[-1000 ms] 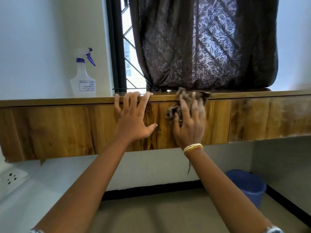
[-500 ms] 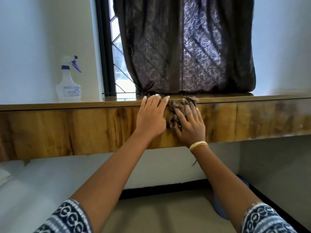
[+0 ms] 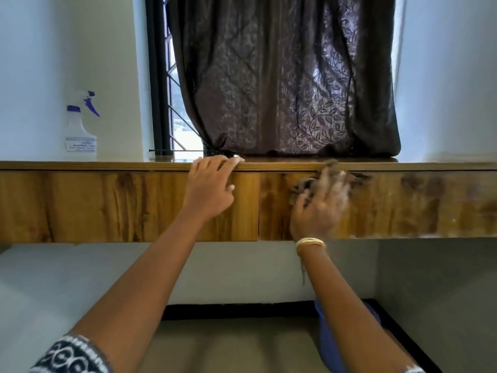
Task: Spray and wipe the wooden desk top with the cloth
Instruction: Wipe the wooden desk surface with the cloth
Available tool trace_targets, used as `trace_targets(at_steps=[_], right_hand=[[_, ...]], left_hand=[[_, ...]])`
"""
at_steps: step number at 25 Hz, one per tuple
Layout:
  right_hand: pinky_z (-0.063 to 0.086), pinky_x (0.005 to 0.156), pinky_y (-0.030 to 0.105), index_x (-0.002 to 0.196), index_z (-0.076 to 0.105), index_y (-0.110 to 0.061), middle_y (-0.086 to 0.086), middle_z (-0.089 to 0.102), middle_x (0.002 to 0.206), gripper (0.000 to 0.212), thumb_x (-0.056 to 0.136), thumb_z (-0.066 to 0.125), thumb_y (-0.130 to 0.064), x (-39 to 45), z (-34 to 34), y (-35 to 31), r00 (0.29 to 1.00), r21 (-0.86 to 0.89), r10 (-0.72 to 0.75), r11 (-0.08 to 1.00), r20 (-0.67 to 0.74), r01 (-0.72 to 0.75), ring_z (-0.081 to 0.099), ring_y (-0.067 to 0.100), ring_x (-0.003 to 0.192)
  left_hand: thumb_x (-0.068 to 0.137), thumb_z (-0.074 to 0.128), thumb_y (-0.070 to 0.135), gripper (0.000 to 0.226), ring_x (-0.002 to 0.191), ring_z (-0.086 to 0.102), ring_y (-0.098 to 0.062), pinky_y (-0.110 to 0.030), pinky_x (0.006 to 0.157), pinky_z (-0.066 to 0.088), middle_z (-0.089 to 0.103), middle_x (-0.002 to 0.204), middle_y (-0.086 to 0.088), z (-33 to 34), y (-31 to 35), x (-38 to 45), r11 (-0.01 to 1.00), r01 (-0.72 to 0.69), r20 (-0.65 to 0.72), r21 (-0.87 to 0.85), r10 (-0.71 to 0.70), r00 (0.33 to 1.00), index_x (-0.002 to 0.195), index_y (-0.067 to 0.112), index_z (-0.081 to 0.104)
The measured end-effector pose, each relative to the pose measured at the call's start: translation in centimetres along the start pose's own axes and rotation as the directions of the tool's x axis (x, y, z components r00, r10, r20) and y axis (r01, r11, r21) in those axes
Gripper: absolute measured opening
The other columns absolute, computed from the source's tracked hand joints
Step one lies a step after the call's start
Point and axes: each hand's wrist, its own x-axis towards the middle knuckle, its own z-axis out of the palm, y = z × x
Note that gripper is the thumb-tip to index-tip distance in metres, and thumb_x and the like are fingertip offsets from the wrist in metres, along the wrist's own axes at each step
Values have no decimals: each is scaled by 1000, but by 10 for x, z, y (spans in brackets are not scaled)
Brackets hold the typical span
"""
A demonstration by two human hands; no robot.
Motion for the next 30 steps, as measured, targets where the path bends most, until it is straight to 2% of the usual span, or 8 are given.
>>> trace_targets(at_steps=[2, 6, 15, 18, 21, 23, 26, 30], right_hand=[[25, 116, 56, 148, 42, -17, 18, 37, 153, 59, 92, 51, -35, -18, 5, -16, 883, 81, -452, 892, 125, 445, 30, 39, 143], [30, 115, 50, 138, 55, -18, 12, 53, 140, 53, 92, 55, -43, -10, 12, 5, 229, 236, -956, 269, 183, 934, 41, 35, 136], [32, 112, 57, 139, 51, -12, 23, 47, 143, 51, 91, 51, -31, 38, -11, 102, 983, 18, -182, 983, 12, 182, 34, 42, 138], [27, 115, 55, 144, 46, -13, 22, 39, 150, 56, 92, 49, -33, 27, -6, 51, 1000, 76, 2, 997, 3, -2, 30, 43, 142], [32, 113, 53, 136, 56, -16, 17, 53, 140, 52, 89, 57, -38, 19, -8, 63, 764, 135, -633, 773, 122, 620, 40, 39, 137], [34, 113, 51, 134, 59, -16, 14, 57, 136, 51, 89, 58, -41, 38, -15, 99, 641, 119, -756, 654, 133, 747, 44, 36, 134], [33, 113, 52, 134, 57, -16, 16, 55, 136, 51, 89, 54, -39, 60, -20, 154, 877, 38, -476, 880, 70, 474, 40, 36, 136], [34, 111, 57, 141, 46, -12, 21, 47, 141, 55, 91, 47, -35, 76, -32, 201, 980, 19, -198, 980, 1, 198, 32, 39, 140]], left_hand=[[86, 65, 29, 61, 128, 41, -24, -48, 114, 26, 50, 134, 1, -1, 3, -1, 999, 33, 6, -11, -33, 999, 142, 31, 40], [85, 67, 26, 57, 120, 44, -29, -50, 106, 33, 54, 125, -4, 0, 5, -4, 999, 50, -48, 5, -49, 998, 138, 29, 45], [89, 59, 35, 43, 111, 50, -26, -51, 103, 37, 56, 113, -2, -1, 36, 0, 990, 129, -105, -50, -133, 985, 131, 28, 54], [90, 59, 20, 39, 104, 56, -17, -36, 94, 44, 60, 113, 4, 2, 84, 20, 961, 56, -80, -272, -80, 994, 128, 28, 60], [93, 53, 21, 36, 114, 58, -15, -35, 98, 47, 64, 126, 5, 11, 132, 41, 953, -50, -69, -297, 31, 997, 128, 25, 62], [96, 51, 24, 35, 118, 59, -16, -35, 100, 47, 64, 129, 2, 18, 147, 50, 966, -73, -84, -246, 53, 995, 129, 21, 62], [98, 52, 21, 32, 117, 61, -17, -26, 95, 44, 66, 127, 0, 27, 163, 61, 955, -111, -114, -275, 82, 990, 128, 18, 64], [99, 51, 19, 31, 110, 64, -15, -26, 85, 47, 68, 122, 2, 34, 193, 83, 931, -146, -78, -334, 127, 989, 126, 25, 65]])
